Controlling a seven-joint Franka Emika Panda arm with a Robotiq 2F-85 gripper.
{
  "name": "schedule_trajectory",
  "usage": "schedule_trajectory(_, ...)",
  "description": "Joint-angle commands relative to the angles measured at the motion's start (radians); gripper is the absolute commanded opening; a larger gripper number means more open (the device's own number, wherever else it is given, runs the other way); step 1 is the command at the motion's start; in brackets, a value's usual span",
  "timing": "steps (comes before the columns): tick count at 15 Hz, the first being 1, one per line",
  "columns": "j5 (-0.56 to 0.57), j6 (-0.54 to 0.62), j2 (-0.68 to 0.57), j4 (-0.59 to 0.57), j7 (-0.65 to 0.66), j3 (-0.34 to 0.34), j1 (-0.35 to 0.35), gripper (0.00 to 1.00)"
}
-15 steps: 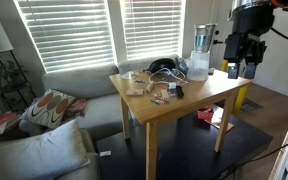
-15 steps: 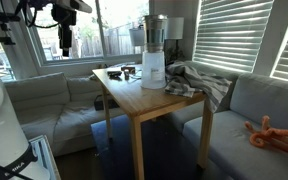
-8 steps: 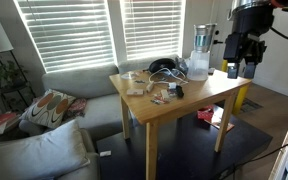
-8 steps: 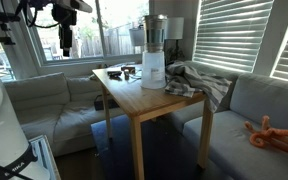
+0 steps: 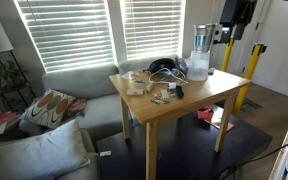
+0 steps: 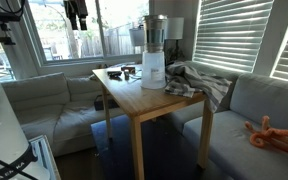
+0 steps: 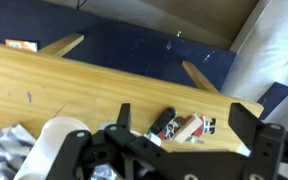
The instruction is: Remove the silver cup from the top of the bucket
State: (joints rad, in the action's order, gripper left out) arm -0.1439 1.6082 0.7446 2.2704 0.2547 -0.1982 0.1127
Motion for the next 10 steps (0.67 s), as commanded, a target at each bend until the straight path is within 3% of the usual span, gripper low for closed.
schedule_trajectory(1, 0.119, -0.013, -0.109, -0.199, -0.068, 0.000, -0.039, 1.00)
schedule_trajectory(5, 0.222, 0.009, -0.170, -0.338, -0.109, 0.020, -0.066, 1.00)
schedule_trajectory(10, 0.251, 0.045, -0.220, -0.413, -0.135, 0.078, -0.086, 1.00)
